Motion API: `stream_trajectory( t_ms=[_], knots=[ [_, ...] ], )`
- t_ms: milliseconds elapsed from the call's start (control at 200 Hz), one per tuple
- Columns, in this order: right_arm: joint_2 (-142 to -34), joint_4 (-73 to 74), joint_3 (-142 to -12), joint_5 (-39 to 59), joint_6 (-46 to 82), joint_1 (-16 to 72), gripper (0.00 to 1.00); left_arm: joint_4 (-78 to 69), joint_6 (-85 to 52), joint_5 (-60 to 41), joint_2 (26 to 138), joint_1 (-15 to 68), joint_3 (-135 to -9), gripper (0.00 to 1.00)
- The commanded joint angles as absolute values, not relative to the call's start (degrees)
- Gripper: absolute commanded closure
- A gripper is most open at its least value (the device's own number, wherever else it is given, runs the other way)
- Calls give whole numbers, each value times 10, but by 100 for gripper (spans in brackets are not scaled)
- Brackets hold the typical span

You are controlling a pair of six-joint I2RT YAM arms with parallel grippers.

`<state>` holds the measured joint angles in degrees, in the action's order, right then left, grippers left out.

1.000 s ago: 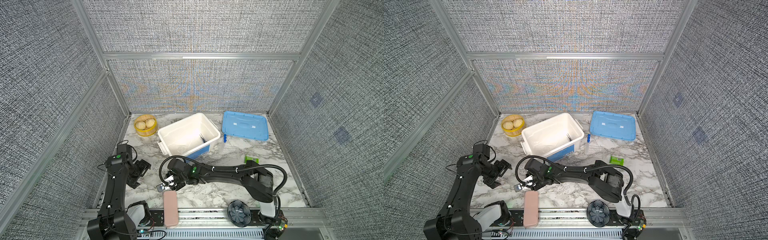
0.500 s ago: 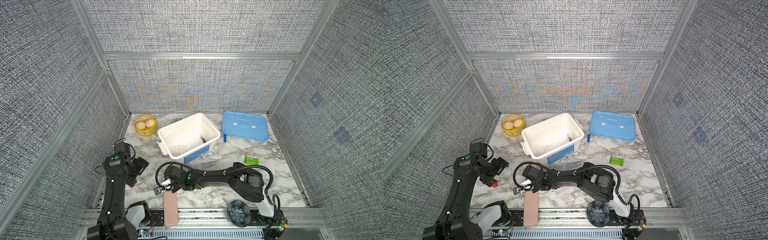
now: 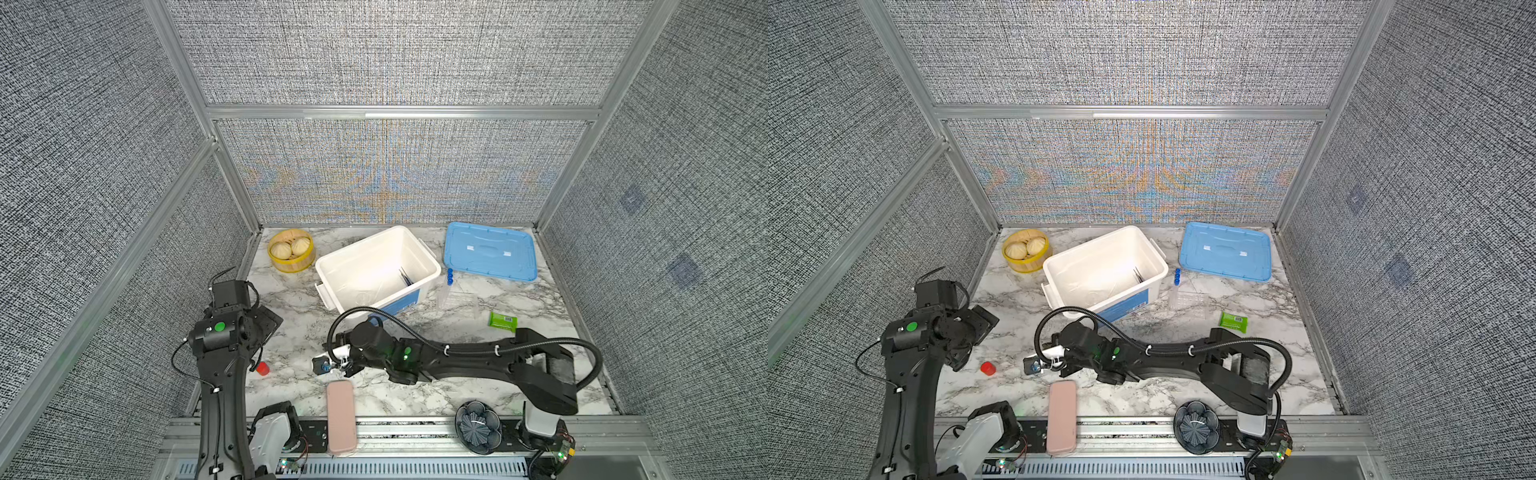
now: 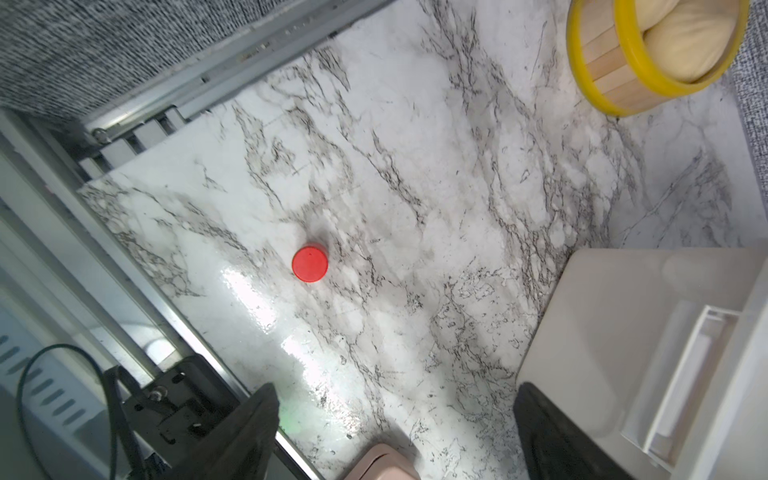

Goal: Organize the chemistry lab equipment
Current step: 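Close the right gripper on the clear funnel's rim and lift it, then carry the clear funnel into the white tub and lower it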

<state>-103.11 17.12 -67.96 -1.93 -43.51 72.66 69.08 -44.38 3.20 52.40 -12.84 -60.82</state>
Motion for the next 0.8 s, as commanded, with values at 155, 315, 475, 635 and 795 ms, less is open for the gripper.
stream_trajectory(
  t_ms=[155, 315, 475, 635, 795],
  knots=[
    [-923, 215, -642, 24, -352, 697, 100, 657, -421, 59, 531, -129, -579, 10],
    [-864, 199, -630, 75, -287, 635, 100, 621, -397, 18, 547, -129, -549, 11],
    [-822, 144, -635, 99, -273, 574, 100, 596, -379, 4, 560, -129, -532, 11],
    [-796, 82, -655, 131, -213, 499, 100, 579, -340, -53, 573, -129, -519, 11],
    [-796, 6, -689, 124, -183, 431, 100, 573, -329, -184, 591, -129, -516, 11]
  ],
)
